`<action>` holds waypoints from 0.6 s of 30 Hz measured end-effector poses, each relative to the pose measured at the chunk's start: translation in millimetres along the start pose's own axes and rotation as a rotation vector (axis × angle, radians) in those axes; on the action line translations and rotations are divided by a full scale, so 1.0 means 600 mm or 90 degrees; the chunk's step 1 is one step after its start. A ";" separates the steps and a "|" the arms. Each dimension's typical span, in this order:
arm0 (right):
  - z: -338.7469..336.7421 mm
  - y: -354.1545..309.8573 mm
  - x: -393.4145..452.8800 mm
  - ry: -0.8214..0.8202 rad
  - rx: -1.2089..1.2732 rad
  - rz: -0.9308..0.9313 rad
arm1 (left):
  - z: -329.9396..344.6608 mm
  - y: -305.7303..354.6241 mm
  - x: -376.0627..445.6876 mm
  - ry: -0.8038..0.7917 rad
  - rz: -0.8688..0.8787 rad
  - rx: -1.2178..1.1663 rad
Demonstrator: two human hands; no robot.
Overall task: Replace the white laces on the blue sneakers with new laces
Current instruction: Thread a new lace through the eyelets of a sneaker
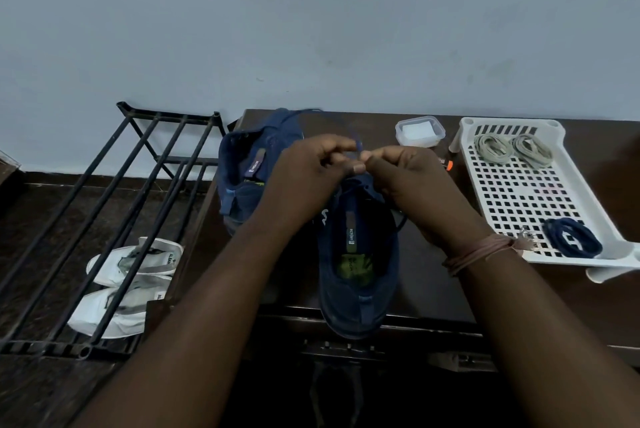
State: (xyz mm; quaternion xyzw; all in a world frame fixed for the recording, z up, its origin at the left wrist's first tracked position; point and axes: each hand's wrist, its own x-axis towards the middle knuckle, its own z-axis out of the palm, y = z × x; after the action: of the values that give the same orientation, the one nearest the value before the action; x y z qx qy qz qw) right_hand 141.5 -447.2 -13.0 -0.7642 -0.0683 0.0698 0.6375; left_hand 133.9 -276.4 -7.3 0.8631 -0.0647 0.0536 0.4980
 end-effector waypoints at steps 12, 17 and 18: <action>-0.007 0.010 0.007 -0.036 -0.024 -0.004 | -0.010 -0.018 0.013 0.095 -0.147 -0.437; -0.033 0.028 0.010 0.058 -0.052 0.074 | -0.031 -0.053 0.028 0.285 -0.226 -0.489; -0.037 0.034 0.011 0.071 -0.066 0.095 | -0.030 -0.055 0.028 0.304 -0.220 -0.485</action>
State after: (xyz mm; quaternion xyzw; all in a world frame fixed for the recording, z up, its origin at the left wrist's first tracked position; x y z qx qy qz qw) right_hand 152.6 -470.8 -29.3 -0.8017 0.0212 0.0708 0.5931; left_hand 155.3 -245.5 -23.6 0.5808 0.1807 0.1393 0.7814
